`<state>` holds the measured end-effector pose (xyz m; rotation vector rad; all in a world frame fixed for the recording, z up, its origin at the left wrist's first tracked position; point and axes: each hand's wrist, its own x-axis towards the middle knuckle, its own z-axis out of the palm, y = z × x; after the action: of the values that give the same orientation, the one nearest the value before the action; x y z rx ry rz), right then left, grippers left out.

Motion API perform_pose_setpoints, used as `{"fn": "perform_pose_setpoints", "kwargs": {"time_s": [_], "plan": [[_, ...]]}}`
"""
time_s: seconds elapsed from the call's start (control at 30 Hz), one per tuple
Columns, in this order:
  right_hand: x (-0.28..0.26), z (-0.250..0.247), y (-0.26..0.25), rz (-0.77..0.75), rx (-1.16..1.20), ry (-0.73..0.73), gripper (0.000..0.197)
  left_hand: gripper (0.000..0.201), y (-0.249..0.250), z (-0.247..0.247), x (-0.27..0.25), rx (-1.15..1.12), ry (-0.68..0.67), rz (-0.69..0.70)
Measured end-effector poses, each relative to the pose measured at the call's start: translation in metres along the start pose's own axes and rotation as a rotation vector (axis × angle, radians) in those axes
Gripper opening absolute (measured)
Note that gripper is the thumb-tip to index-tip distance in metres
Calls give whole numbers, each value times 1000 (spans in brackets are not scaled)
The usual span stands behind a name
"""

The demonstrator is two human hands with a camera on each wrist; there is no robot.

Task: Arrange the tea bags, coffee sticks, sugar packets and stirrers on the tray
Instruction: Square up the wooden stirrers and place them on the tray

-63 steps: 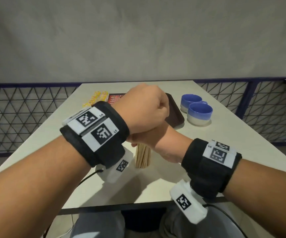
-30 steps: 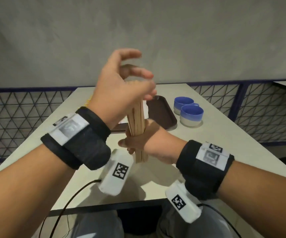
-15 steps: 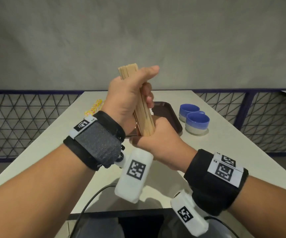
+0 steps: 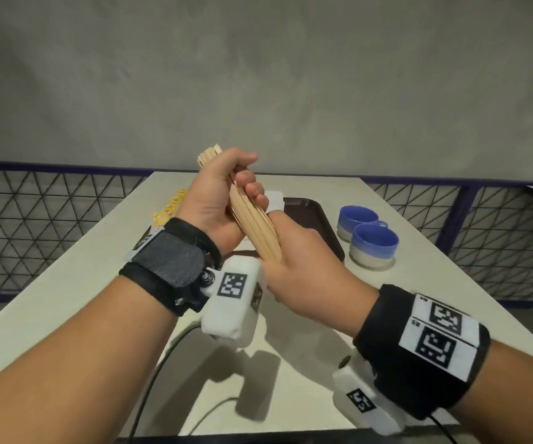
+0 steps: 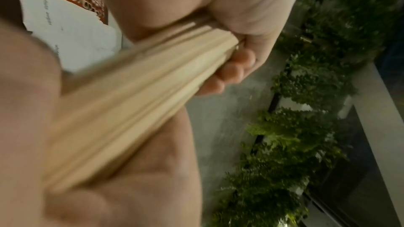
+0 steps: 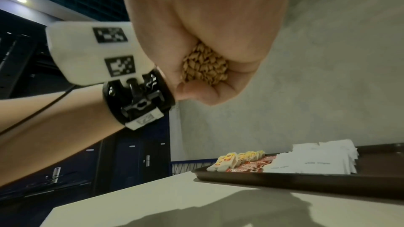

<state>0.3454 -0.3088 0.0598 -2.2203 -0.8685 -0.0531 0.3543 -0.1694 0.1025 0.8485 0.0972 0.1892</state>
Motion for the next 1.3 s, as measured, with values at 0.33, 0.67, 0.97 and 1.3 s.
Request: {"fn": "perform_pose_setpoints", "kwargs": {"time_s": [0.33,0.67,0.97,1.3], "plan": [[49,-36,66,363,-76,-129,28,50,16,-75,59,-246,89,-9],[187,-21,136,812,-288,-181,8,38,7,-123,88,-317,35,-110],[215,-5,133,858,-409,-348,29,30,-2,-124,87,-309,73,-131],[210,-3,111,836,-532,-402,54,23,-6,-122,85,-289,105,-141]]}}
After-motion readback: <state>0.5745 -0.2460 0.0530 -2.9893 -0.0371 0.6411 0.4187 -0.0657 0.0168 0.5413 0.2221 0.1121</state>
